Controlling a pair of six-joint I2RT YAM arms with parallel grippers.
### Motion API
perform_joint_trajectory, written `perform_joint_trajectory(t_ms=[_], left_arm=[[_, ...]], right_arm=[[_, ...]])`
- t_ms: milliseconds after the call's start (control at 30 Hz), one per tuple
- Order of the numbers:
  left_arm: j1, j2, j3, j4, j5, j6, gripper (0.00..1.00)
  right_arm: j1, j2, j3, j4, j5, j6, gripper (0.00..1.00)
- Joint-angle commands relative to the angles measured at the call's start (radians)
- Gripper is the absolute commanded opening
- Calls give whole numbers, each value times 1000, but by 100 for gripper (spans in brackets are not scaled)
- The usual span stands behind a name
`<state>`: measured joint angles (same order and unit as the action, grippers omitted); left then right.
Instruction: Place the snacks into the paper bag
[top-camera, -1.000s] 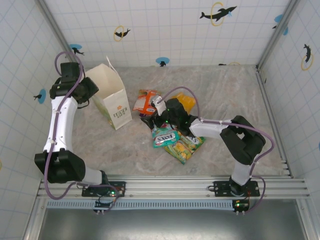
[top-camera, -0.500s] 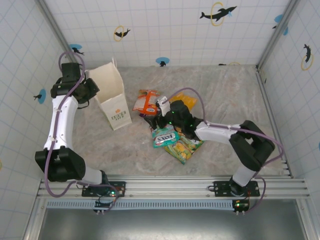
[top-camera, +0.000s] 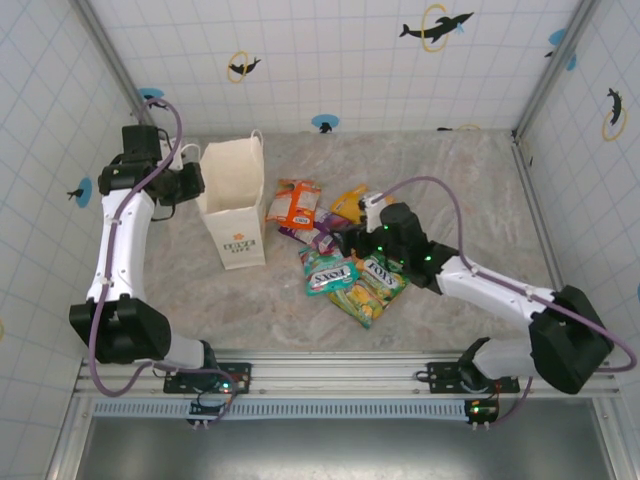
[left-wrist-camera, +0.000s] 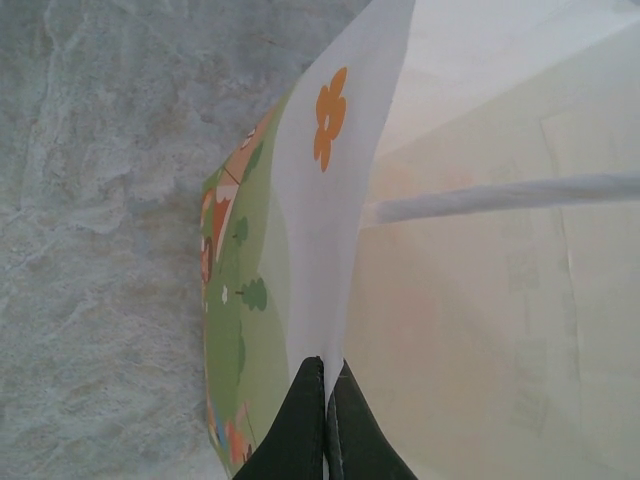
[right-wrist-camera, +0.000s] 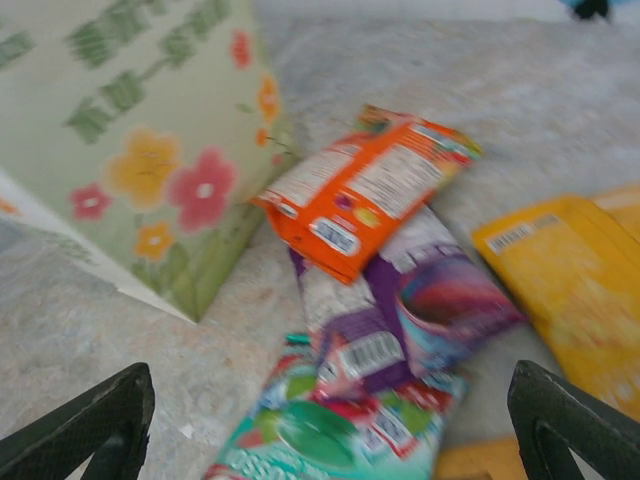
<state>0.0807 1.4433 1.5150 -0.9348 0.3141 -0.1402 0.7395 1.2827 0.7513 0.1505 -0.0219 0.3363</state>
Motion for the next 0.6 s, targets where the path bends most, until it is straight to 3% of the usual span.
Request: perform_joint_trajectory(t_ms=[0, 100, 233, 300, 467, 567], left_arm=[[7, -55, -31, -18, 65, 88, 0], [8, -65, -42, -33, 76, 111, 0], [8, -93, -53, -25, 62, 120, 0], [8, -101, -54, -26, 58, 117, 0], [8, -113, -74, -18, 66, 114, 0], [8, -119, -87, -2, 91, 107, 0]], right_arm=[[-62, -74, -59, -162, -53, 147, 93], [-164, -134, -119, -242, -103, 226, 91], [-296, -217, -221, -302, -257, 272, 85], [-329, -273, -263, -333, -285, 300, 83], [-376, -430, -372, -361, -208, 325, 82], [-421, -477, -473, -258, -316, 402, 75]])
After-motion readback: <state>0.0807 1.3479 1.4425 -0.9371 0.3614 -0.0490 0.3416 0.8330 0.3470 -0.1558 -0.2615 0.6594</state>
